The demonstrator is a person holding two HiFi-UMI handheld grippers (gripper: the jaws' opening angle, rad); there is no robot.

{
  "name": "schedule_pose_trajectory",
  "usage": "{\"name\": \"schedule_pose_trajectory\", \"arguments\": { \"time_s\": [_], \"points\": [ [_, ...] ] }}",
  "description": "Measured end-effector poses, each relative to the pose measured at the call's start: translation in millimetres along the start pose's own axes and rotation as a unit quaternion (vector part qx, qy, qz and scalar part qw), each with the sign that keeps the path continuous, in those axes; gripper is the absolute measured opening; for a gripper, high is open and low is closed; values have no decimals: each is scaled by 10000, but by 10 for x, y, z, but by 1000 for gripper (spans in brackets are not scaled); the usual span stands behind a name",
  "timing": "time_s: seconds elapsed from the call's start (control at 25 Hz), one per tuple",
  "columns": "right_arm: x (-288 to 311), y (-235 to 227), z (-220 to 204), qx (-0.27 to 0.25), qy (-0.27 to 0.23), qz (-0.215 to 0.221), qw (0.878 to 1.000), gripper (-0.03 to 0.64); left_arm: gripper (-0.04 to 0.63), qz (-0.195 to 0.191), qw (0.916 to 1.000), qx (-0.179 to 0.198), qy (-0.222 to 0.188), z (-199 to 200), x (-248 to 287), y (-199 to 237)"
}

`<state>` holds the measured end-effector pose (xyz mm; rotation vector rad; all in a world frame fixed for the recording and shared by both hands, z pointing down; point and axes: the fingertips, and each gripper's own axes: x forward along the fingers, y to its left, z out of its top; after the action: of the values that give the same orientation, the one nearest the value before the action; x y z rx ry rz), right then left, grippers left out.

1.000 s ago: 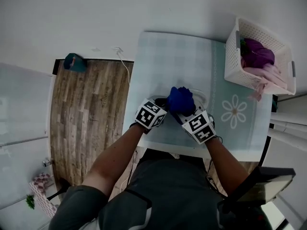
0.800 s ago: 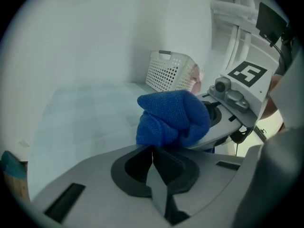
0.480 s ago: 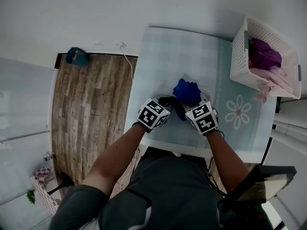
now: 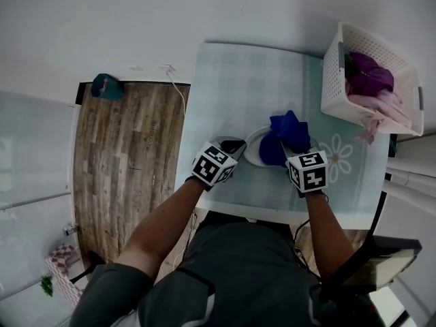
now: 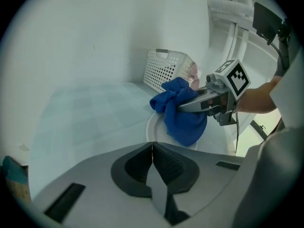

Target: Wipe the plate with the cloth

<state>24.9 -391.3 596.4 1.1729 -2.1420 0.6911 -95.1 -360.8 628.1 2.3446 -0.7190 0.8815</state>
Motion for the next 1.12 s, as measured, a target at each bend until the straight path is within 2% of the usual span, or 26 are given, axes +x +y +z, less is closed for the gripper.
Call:
{"name": "schedule_pose_trajectory", "arguments": {
  "time_s": [0.12,0.2,0.28,0.4,0.44,0.52,0.68,0.96,1.12],
  "points": [
    [-185,-167,-39,121,-104,-385,9991,126,11,19,10000,-17,-2,-2,11,-4],
    [-277,-83,19,90,-257,-359,9990,126,11,45,10000,-14,-2,-1,12,-1],
    [-263,301,112,-231,-356,161,9990,126,11,92,10000,-14,-9,4,9,13],
    [-42,1008,100,-713,-196,1091,9913,126,11,128,9999,-78,-19,6,19,31],
    [56,1166,45,-751,-97,1286,9888,126,9,133,9999,-89,-22,9,19,38],
    [211,1285,-60,-786,58,1397,9871,126,9,153,9999,-74,-29,18,17,55],
    [228,976,-169,-802,160,1083,9907,126,11,183,9998,-17,-1,46,35,49],
    [-95,218,-408,117,275,348,9989,127,11,337,9994,51,90,33,28,46],
    [-226,9,-433,309,227,237,9990,127,9,396,9991,41,119,30,26,52]
  ]
}}
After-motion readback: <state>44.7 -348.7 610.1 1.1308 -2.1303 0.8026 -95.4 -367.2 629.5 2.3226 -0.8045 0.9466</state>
